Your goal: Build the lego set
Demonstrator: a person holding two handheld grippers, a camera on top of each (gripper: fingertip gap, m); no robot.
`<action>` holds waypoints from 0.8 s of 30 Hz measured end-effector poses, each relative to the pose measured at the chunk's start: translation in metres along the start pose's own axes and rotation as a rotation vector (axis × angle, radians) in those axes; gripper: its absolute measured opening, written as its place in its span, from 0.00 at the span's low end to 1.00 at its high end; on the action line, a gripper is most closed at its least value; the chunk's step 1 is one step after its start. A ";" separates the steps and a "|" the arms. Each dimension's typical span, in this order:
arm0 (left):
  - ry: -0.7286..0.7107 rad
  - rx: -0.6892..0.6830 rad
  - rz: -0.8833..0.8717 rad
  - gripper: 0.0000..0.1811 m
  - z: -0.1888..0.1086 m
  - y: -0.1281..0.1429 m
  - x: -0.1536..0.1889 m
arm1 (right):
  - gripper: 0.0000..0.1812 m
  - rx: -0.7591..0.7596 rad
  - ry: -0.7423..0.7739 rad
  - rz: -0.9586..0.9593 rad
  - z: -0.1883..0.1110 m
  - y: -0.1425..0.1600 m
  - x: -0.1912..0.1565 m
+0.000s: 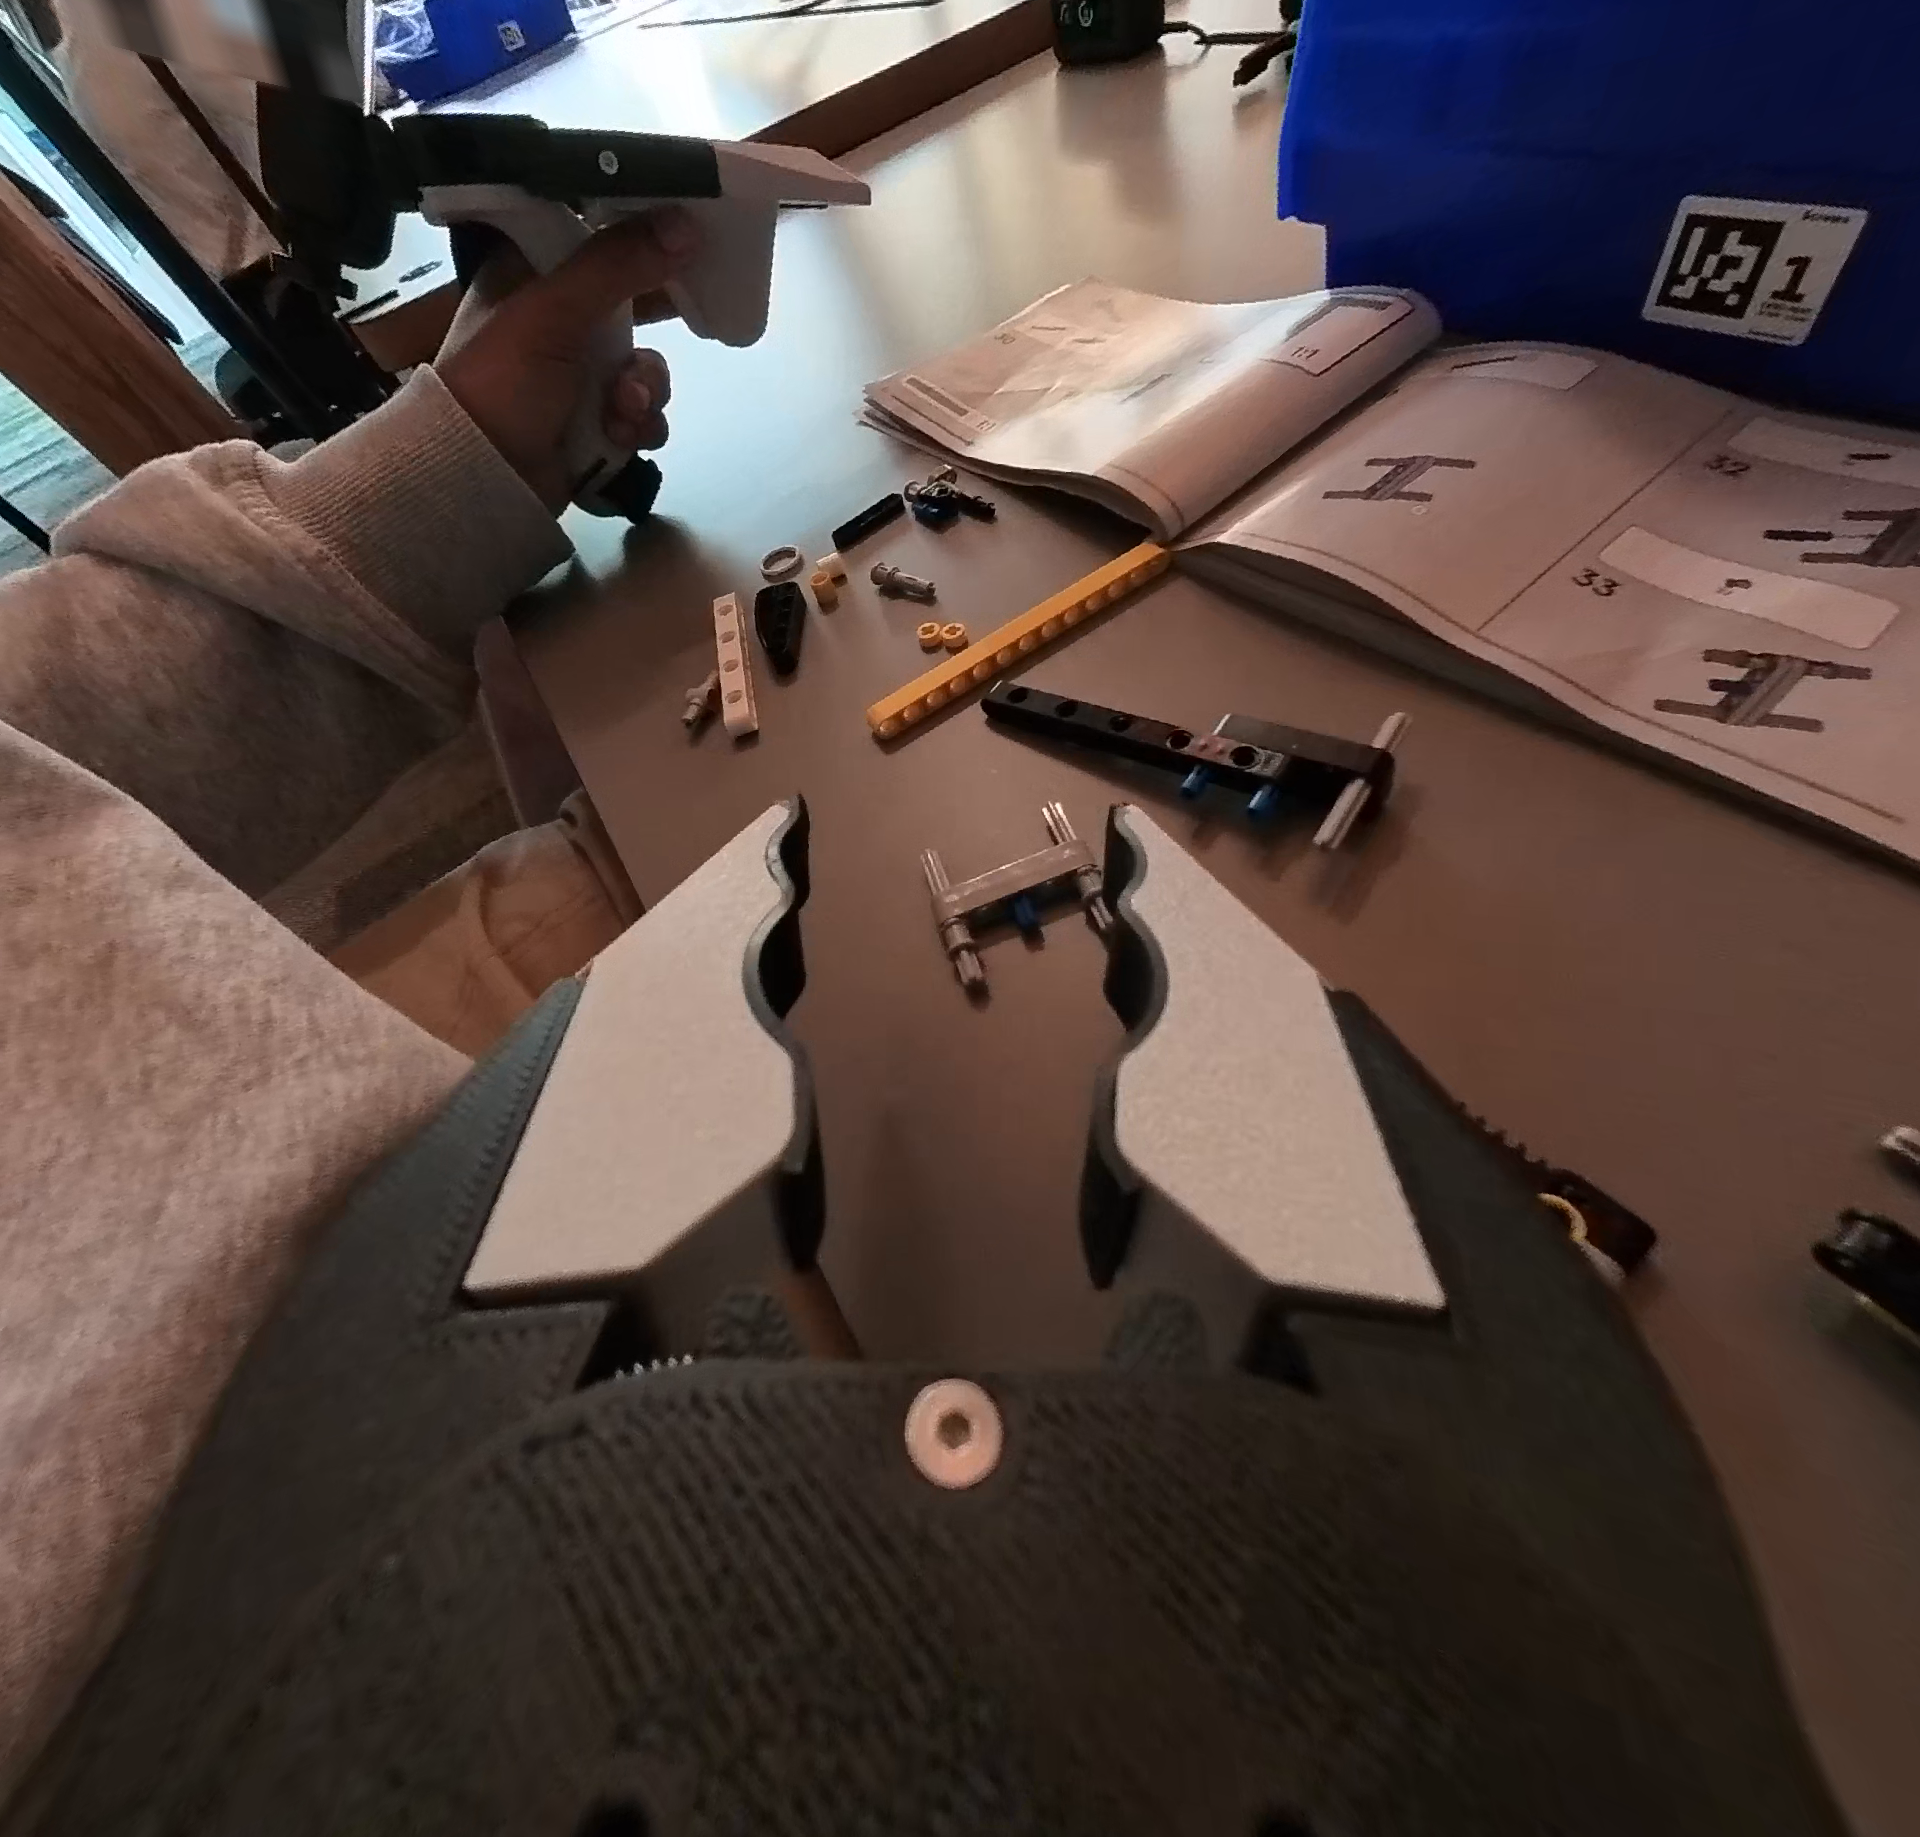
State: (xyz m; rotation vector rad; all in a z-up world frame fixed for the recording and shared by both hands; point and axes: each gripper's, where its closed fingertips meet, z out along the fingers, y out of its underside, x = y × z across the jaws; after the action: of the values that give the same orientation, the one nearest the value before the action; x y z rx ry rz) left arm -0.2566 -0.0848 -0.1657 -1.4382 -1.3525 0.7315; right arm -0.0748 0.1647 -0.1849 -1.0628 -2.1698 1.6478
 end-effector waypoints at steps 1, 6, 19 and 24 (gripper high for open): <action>0.000 0.000 0.000 0.23 0.000 0.000 0.000 | 0.31 -0.001 0.000 -0.002 0.000 0.000 0.000; -0.001 0.000 0.002 0.23 0.000 0.000 0.000 | 0.31 -0.003 -0.003 0.000 0.000 0.001 0.000; 0.059 -0.036 -0.064 0.23 0.002 0.007 0.008 | 0.36 -0.002 -0.007 0.034 0.001 0.000 0.002; 0.056 -0.034 -0.066 0.26 0.001 0.007 0.011 | 0.41 0.091 0.005 0.047 -0.011 -0.016 0.005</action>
State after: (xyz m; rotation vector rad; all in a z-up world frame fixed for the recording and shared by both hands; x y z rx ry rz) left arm -0.2529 -0.0729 -0.1707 -1.4232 -1.3682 0.6233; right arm -0.0789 0.1747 -0.1678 -1.0991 -2.0606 1.7442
